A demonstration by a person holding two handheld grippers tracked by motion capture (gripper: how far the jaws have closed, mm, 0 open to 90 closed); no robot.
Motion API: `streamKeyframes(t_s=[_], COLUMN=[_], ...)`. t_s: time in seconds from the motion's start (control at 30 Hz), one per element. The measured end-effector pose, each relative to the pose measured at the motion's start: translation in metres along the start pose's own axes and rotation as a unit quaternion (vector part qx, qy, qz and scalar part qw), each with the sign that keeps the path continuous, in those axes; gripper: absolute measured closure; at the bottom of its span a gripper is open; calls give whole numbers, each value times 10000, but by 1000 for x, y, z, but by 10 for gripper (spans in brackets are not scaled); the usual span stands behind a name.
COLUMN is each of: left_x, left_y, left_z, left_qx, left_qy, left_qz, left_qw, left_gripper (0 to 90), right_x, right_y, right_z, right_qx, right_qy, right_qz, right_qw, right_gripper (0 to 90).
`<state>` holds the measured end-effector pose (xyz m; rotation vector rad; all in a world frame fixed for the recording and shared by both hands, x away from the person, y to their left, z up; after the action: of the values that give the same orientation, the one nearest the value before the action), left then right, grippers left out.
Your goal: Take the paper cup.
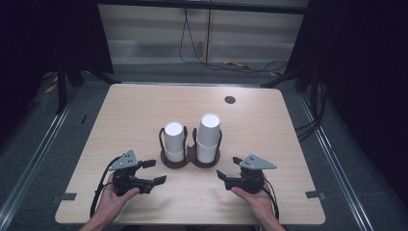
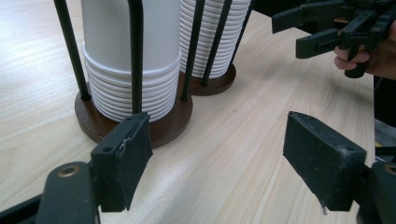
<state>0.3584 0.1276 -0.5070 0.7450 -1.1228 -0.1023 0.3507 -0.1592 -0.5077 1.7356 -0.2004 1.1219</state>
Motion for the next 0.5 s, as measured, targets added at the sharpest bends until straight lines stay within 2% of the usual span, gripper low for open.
streamKeyframes(t_s=[0.13,0.27,0.4,0.5], left_x=[0,2,6,10], left_y=[0,-1,-1,0], left_z=[0,0,1,3], left_qx=[-1,40,-5,-107], left_qy=[-18,-64,-88,-240], left_qz=[-103,-189,-162,-104], left_qw=[9999,9998,9998,9996], left_gripper=[217,183,159,158], right_x=[-1,-2,-3,-3], right_y=[0,0,0,-1], right_z=[-1,-4,-8,-11], right_qx=[52,157,257,349], right_qy=[-25,-34,15,78], right_qz=[65,20,-10,-43], right_qw=[10000,9999,9997,9994], right_gripper=[222,226,224,222])
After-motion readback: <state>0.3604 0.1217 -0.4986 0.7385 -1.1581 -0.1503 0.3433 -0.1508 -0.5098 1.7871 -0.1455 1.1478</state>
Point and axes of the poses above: each handheld gripper's, and its own axes: y roughly backward along the jaws, x roughly out of its top, z roughly to its right, the point moved 7 cm from there along -y, roughly forward along the jaws, and after that the axes turned 12 degrees about -z, right-handed, at the moved point
